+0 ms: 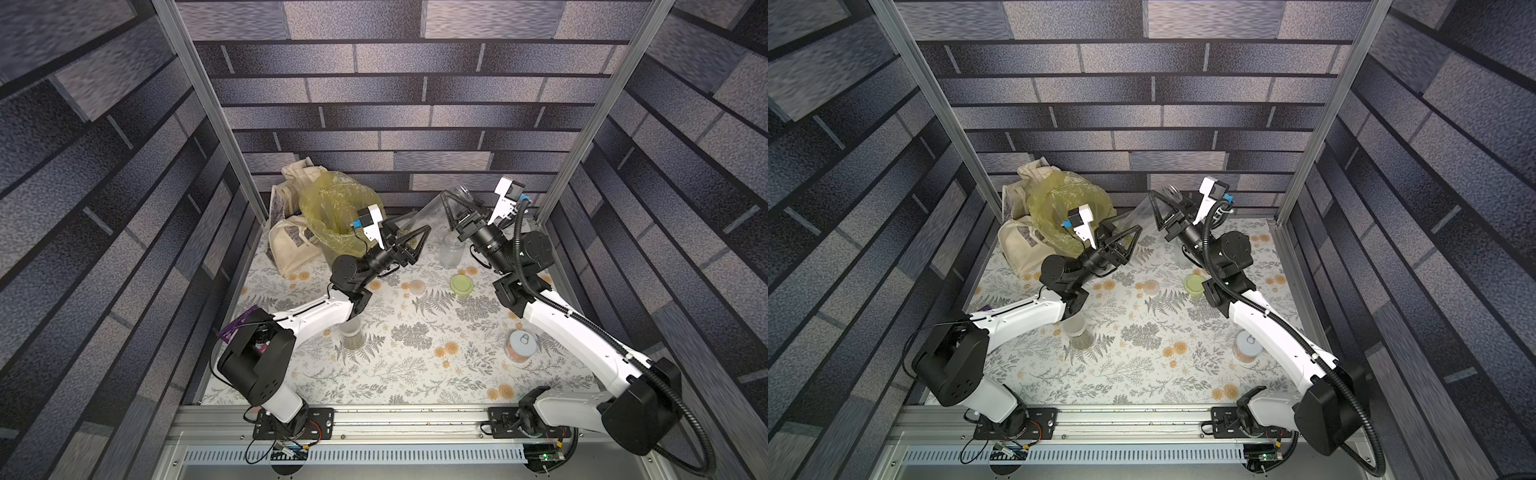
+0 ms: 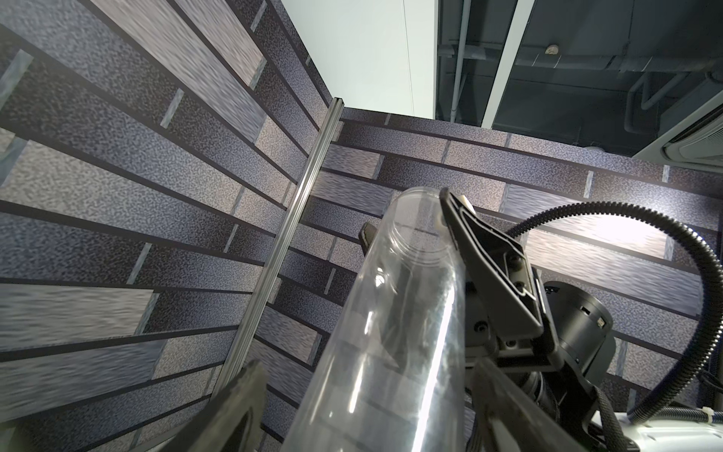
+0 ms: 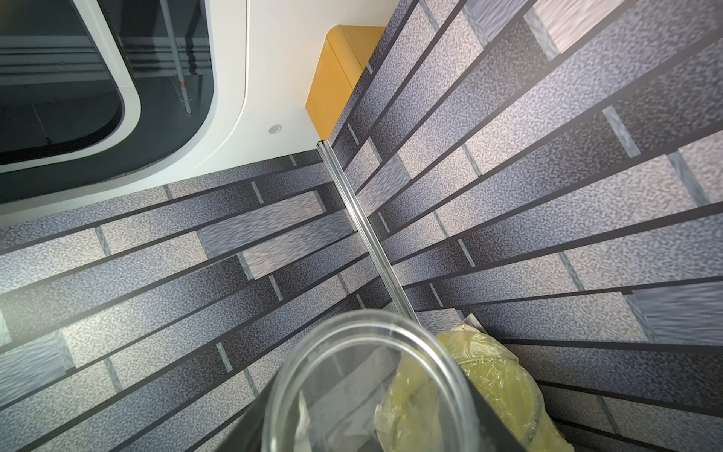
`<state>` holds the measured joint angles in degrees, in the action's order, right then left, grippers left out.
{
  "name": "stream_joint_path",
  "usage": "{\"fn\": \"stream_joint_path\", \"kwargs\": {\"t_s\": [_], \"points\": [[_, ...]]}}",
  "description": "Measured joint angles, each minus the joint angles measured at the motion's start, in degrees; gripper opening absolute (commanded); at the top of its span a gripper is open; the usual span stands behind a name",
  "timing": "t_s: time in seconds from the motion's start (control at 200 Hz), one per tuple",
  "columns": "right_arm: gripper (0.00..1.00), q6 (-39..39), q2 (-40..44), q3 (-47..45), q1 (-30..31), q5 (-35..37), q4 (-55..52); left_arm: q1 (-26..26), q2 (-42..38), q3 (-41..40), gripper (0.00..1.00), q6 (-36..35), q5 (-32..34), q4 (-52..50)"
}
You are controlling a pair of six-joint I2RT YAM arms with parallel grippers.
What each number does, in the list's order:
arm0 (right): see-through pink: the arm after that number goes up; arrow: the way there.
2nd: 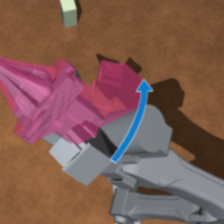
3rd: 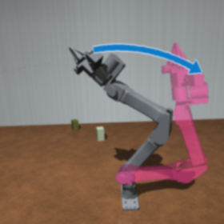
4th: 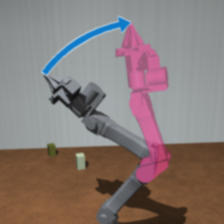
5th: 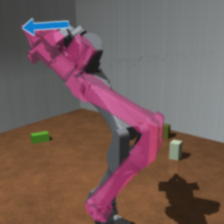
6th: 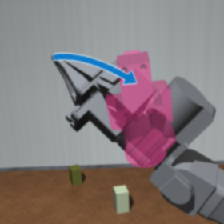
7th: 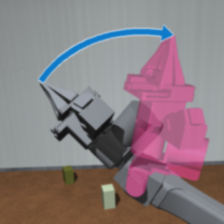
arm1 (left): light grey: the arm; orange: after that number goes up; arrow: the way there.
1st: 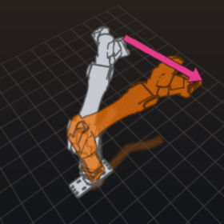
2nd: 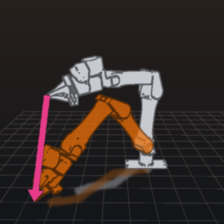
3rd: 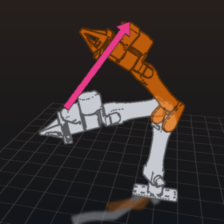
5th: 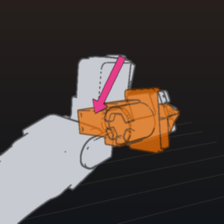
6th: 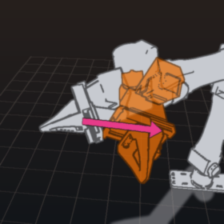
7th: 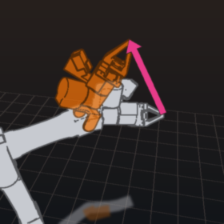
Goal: Empty moldy mung beans from jars
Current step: Adjust the jar.
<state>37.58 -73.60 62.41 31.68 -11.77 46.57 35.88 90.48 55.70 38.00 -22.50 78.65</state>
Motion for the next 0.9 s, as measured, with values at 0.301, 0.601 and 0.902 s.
{"fn": "stream_joint_path", "kwargs": {"t_s": [0.301,0.601,0.902], "points": [[0.44,2.93,-1.11,0.00,0.00,-0.24,4.28,-0.15,0.52,1.25,0.92,0.20,-0.74,0.04],[0.44,5.55,-3.21,0.61,0.00,-0.26,7.56,-0.68,0.76,1.84,0.87,0.22,-1.46,0.02],[0.42,9.62,-6.05,2.60,-0.48,-1.05,9.01,-1.77,1.07,2.78,0.85,0.22,-2.51,0.04]]}}
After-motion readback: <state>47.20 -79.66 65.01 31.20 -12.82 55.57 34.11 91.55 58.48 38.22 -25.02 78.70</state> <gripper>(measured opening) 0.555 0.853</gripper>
